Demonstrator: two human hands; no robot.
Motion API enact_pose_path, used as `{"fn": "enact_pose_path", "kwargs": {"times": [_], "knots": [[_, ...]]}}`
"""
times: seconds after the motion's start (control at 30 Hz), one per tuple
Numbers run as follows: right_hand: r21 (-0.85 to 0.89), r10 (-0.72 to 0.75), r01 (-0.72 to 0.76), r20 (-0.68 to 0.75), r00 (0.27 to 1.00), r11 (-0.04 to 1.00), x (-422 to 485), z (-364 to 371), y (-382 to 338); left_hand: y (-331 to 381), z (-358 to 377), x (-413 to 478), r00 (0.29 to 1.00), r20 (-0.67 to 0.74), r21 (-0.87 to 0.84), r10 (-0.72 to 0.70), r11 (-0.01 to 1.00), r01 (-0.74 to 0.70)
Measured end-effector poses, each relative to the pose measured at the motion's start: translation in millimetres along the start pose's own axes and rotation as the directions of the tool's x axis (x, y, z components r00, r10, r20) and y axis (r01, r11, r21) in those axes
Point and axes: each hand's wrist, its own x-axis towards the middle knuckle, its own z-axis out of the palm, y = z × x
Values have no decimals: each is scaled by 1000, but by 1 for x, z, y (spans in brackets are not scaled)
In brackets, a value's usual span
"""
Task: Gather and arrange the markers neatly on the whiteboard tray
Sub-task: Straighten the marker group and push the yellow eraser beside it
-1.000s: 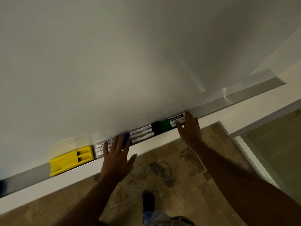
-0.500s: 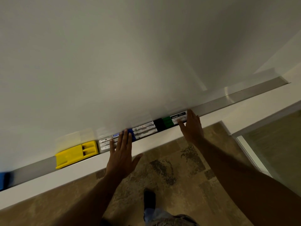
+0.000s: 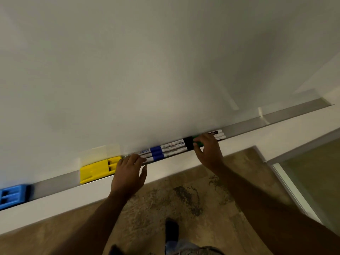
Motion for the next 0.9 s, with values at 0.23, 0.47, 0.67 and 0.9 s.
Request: {"fn": "enact_pose_path", "kwargs": {"times": [0.23,0.47,0.67,0.9], "knots": [[102,-61,44,167,984,994,-26,47,-73,-46,-24,-38,995,-50,-15,-84,996,83],[141,-55,20,247,968,990,-42,87,-146,-106,-43,-81,980,-39,-18,-194,981,193],[155,-27,-29,351,936,987,-50,113,-199,-138,-48,-96,927,3,-208,-376,906,369],[145,136,-224,455,880,964,-60,139,-240,-142,-51,-97,834,127,-476,-537,705,526]]}}
